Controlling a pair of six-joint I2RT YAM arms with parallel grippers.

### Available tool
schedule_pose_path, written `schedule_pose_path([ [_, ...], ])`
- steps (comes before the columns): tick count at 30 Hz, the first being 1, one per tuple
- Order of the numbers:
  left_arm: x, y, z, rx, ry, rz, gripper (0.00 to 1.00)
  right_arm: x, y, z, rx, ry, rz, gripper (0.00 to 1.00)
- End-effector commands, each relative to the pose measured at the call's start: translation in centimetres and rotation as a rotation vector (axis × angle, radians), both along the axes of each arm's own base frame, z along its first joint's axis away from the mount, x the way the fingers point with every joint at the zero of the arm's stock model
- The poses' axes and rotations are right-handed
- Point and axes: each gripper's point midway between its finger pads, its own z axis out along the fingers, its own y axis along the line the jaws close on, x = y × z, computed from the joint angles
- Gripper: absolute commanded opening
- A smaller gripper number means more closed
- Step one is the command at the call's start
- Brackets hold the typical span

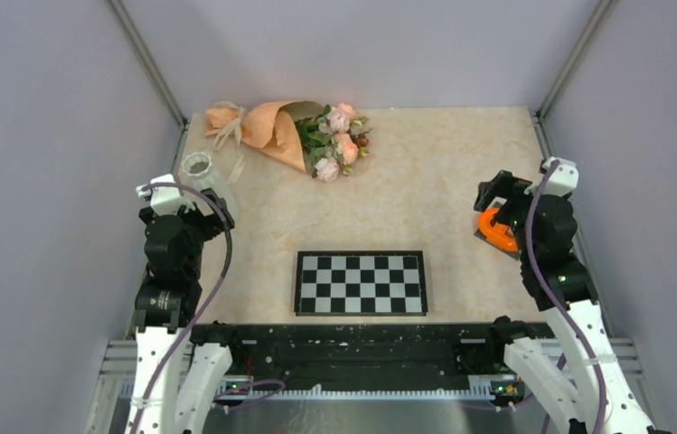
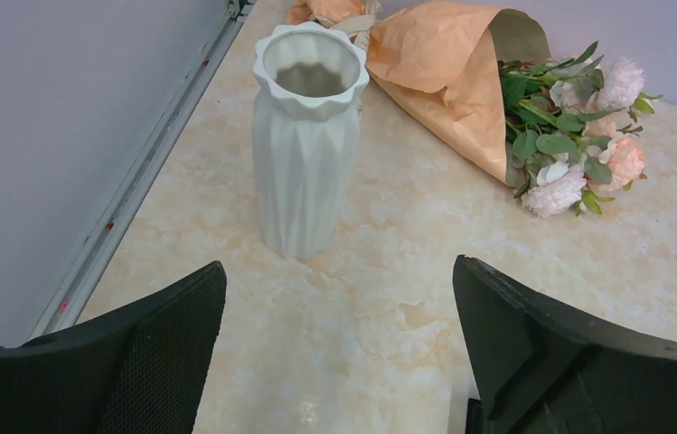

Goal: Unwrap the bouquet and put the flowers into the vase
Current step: Adjust the fake flower at the center of the board.

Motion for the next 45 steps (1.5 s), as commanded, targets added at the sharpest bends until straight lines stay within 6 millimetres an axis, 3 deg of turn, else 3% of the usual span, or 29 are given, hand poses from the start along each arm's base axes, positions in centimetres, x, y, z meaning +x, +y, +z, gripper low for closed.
schedule_pose_path([
  [1, 0.5, -0.4, 0.8, -0.024, -0.036, -0.014, 0.99, 0.1, 0.1, 0.7, -0.010, -0.007, 0.010, 0.99],
  [10, 0.9, -0.5, -0.2, 0.002, -0.006, -0.028, 0.99, -0.1, 0.3, 0.7, -0.015, 0.000, 0.028, 0.99],
  [14, 1.3, -2.3, -0.9, 0.017, 0.057, -0.147, 0.99, -0.2, 1.5, 1.0, -0.024, -0.003, 0.105, 0.98],
  [20, 1.6, -5.1, 2.4, -0.022, 0.059, -0.274, 0.99, -0.6, 2.9, 0.5, -0.013, 0.035, 0.185, 0.97],
  [22, 2.4, -6.4, 3.4, -0.045, 0.073, -0.318, 0.99, -0.7, 3.3, 0.3, -0.004, 0.052, 0.209, 0.97],
  [26, 4.7, -9.5, 3.3, -0.057, 0.133, -0.348, 0.99, -0.9, 4.5, 0.7, 0.019, 0.065, 0.268, 0.97],
  [31, 8.9, -13.7, 1.4, -0.128, 0.217, -0.390, 0.98, -1.5, 7.5, 0.8, 0.121, 0.093, 0.412, 0.97],
  [35, 12.7, -15.6, -1.6, -0.133, 0.287, -0.364, 0.98, -2.3, 9.7, 0.9, 0.200, 0.100, 0.520, 0.96],
  [42, 19.1, -18.1, -6.7, -0.185, 0.377, -0.317, 0.91, -2.9, 8.8, 1.5, 0.193, 0.071, 0.475, 0.96],
  [45, 21.4, -18.3, -9.1, -0.184, 0.410, -0.264, 0.89, -3.1, 8.7, 1.9, 0.194, 0.059, 0.472, 0.95],
])
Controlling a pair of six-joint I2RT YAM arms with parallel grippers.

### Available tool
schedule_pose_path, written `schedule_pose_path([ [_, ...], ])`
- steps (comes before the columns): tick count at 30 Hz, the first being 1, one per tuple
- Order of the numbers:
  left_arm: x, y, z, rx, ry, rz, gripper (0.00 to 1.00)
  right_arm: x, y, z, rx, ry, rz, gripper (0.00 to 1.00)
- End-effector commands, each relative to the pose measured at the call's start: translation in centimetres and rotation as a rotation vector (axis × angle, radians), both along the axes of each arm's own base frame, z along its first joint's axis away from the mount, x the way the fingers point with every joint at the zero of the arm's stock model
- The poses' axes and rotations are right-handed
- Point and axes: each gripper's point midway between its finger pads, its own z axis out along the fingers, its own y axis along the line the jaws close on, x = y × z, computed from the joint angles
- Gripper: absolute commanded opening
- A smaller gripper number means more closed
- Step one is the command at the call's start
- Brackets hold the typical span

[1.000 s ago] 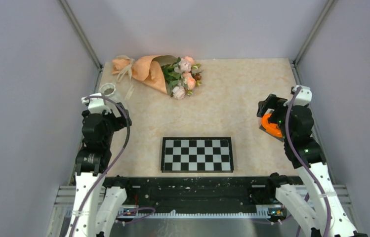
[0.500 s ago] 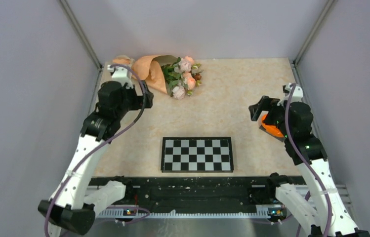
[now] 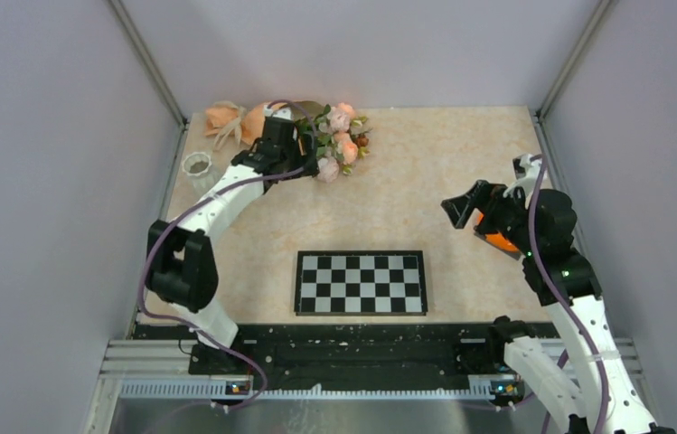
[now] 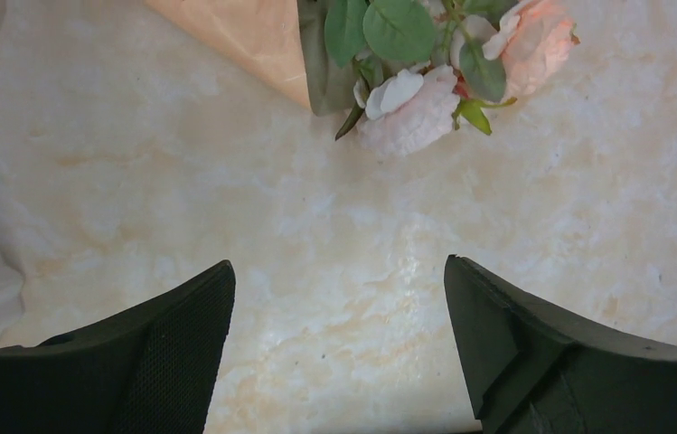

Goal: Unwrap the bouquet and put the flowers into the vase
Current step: Adjust the fake flower at the center of the board.

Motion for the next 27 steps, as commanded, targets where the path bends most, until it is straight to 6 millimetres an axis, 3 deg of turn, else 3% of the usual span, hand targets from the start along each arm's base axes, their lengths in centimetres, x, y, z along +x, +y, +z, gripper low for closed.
schedule_pose_path([
  [1, 4.5, -0.4, 0.5, -0.032, -0.070, 0.105, 0.87, -0.4, 0.0, 2.8, 0.030, -0.071, -0.005, 0.95],
  [9, 7.8, 2.1, -4.7, 0.068, -0.061, 0.291, 0.74, -0.9, -0.2, 2.9, 0.006, -0.065, 0.000, 0.94],
  [14, 9.2, 2.4, -7.3, -0.008, -0.007, 0.302, 0.67, -1.3, 0.4, 2.3, 0.024, -0.041, 0.033, 0.93],
  [27, 11.2, -0.1, -9.6, -0.064, 0.036, 0.192, 0.68, -1.4, 1.1, 1.6, 0.050, -0.023, 0.067, 0.93],
])
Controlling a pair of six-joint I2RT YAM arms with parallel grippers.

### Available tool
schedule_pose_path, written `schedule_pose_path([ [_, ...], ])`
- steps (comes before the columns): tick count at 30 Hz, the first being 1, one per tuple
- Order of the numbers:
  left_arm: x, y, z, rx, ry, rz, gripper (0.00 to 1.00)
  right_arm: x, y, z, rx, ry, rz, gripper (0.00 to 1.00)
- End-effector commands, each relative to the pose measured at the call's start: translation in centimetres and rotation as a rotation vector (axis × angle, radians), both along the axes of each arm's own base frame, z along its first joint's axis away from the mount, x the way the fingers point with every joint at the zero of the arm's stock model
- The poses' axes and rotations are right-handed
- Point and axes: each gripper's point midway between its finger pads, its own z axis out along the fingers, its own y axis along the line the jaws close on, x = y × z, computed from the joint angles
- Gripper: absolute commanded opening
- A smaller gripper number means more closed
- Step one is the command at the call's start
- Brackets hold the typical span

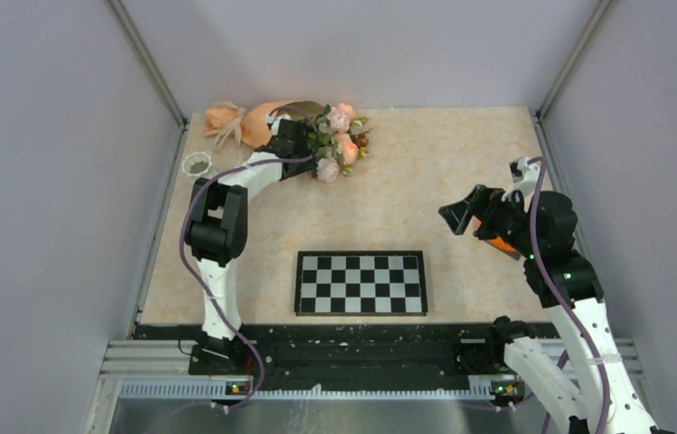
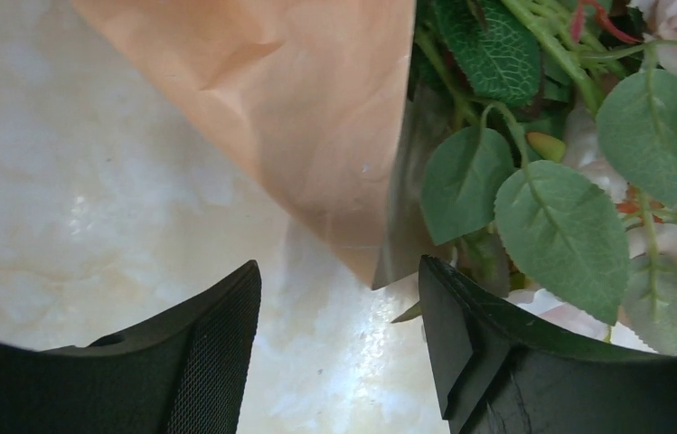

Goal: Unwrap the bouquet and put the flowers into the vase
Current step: Adjust the fake flower at the center of the board.

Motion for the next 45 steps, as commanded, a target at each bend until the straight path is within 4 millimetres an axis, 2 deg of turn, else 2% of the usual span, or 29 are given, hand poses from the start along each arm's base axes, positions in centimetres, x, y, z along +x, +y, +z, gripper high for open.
schedule_pose_path([
  [1, 1.7, -1.6, 0.9, -0.040, -0.039, -0.049, 0.68, 0.1, 0.4, 1.8, 0.028, -0.053, 0.018, 0.93],
  [9, 1.3, -0.7, -0.3, 0.007, -0.005, -0.026, 0.54, 0.0, 0.3, 1.2, 0.019, -0.036, 0.014, 0.92],
  [17, 1.3, -0.9, -0.5, 0.009, -0.004, -0.045, 0.29, 0.0, 0.2, 1.0, 0.014, -0.035, 0.010, 0.92],
  [24, 1.3, -1.4, -0.4, 0.008, -0.011, -0.085, 0.00, 0.0, 0.2, 0.7, 0.014, -0.029, 0.008, 0.92],
  [26, 1.2, -1.9, -0.3, -0.002, -0.012, -0.097, 0.00, 0.0, 0.2, 0.6, 0.013, -0.028, 0.008, 0.92],
  [31, 0.2, -4.8, 0.4, -0.050, -0.023, -0.145, 0.00, 0.2, 0.1, 0.3, 0.010, -0.025, 0.005, 0.91],
  [34, -0.6, -7.7, 1.0, -0.143, -0.046, -0.182, 0.00, 0.3, 0.1, 0.1, 0.009, -0.023, 0.003, 0.91],
  [45, -3.0, -19.1, 2.6, -0.285, -0.098, -0.311, 0.00, 0.2, 0.1, 0.0, 0.001, -0.025, 0.007, 0.91],
])
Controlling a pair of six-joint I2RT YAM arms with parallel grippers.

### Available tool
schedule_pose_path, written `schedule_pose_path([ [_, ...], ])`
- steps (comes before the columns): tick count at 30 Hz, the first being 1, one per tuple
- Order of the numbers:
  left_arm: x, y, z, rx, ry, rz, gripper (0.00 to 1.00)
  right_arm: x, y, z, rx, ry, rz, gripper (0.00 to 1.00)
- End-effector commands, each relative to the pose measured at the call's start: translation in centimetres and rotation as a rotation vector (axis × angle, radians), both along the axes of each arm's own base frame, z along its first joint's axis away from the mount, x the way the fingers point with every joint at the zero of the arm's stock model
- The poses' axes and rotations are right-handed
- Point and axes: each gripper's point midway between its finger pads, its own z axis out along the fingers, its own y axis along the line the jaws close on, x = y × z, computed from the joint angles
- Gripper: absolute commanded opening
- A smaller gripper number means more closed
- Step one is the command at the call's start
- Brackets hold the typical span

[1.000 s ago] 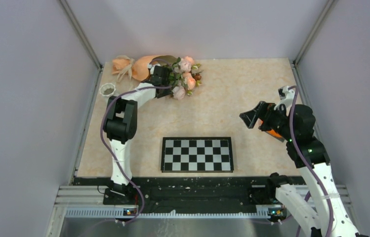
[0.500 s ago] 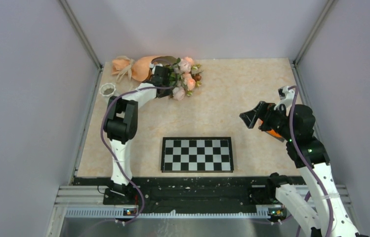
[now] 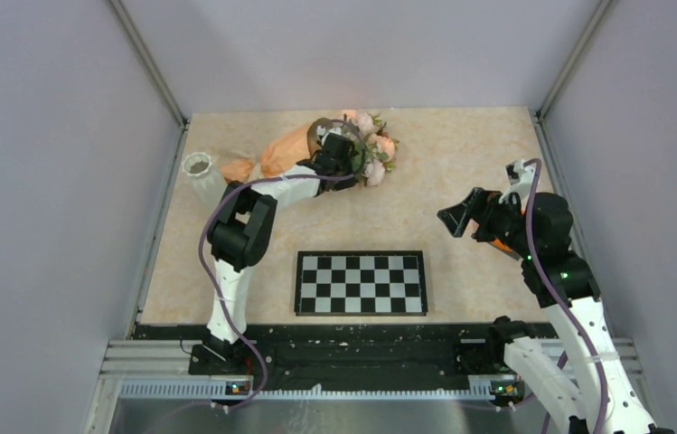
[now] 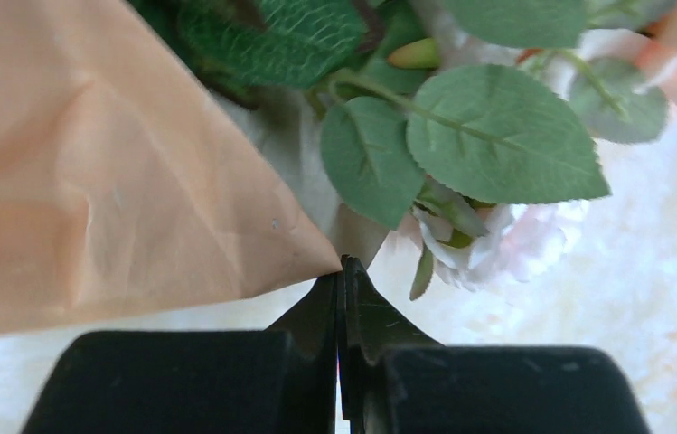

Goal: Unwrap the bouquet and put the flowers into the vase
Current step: Adjust the fake flower at the center of the board.

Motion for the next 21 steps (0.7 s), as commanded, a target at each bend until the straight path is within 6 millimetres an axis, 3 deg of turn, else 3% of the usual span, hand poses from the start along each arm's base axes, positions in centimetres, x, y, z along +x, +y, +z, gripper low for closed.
schedule_pose_path([
  [1, 0.5, -6.1, 4.0, -0.134, -0.091, -0.053, 0.00, 0.3, -0.1, 1.0, 0.000, -0.048, -0.005, 0.91],
  [9, -0.9, -13.7, 5.1, -0.224, -0.129, -0.120, 0.00, 0.1, -0.1, 0.8, 0.002, -0.044, -0.005, 0.91],
  [13, -1.3, -16.6, 5.3, -0.254, -0.147, -0.154, 0.00, 0.0, -0.2, 0.7, -0.003, -0.042, -0.008, 0.91],
  [18, -1.5, -17.8, 6.2, -0.265, -0.174, -0.187, 0.01, -0.2, -0.5, 0.7, -0.014, -0.040, -0.019, 0.91],
  [20, -1.7, -17.7, 7.4, -0.262, -0.201, -0.205, 0.09, -0.3, -0.6, 0.9, -0.017, -0.043, -0.021, 0.91],
  [21, -1.6, -17.4, 8.1, -0.256, -0.211, -0.202, 0.19, -0.2, -0.6, 0.9, -0.018, -0.043, -0.024, 0.92],
])
